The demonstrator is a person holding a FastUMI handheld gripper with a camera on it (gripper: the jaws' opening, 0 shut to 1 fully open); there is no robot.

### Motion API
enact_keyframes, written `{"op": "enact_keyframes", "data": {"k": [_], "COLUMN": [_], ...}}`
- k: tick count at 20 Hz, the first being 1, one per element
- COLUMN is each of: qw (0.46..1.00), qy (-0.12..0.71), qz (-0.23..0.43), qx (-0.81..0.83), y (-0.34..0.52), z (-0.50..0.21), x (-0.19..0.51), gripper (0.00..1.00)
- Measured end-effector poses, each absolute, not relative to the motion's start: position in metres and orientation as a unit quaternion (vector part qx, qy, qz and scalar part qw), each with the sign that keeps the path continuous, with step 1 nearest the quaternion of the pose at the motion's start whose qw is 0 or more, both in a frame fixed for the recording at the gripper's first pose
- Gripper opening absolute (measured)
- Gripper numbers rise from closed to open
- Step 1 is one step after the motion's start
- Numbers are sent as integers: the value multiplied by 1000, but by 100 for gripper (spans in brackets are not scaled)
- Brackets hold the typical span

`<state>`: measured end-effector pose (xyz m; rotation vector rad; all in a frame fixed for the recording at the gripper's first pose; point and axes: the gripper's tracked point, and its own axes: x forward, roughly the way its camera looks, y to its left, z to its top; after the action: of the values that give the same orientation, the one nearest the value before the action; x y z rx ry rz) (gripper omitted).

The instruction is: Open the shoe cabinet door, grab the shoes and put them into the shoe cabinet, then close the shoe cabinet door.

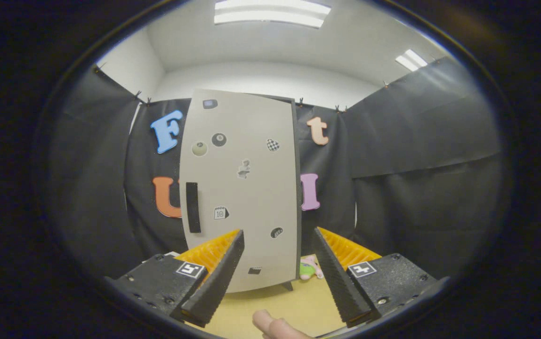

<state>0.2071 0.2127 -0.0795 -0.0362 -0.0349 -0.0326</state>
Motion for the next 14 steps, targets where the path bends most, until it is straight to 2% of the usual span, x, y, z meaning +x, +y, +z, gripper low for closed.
{"op": "enact_keyframes", "data": {"k": [14], "qw": [999], "qy": [-36], "qz": [-33], "qx": [-3], "y": [205], "z": [-74], "x": [201], "gripper": [96]}}
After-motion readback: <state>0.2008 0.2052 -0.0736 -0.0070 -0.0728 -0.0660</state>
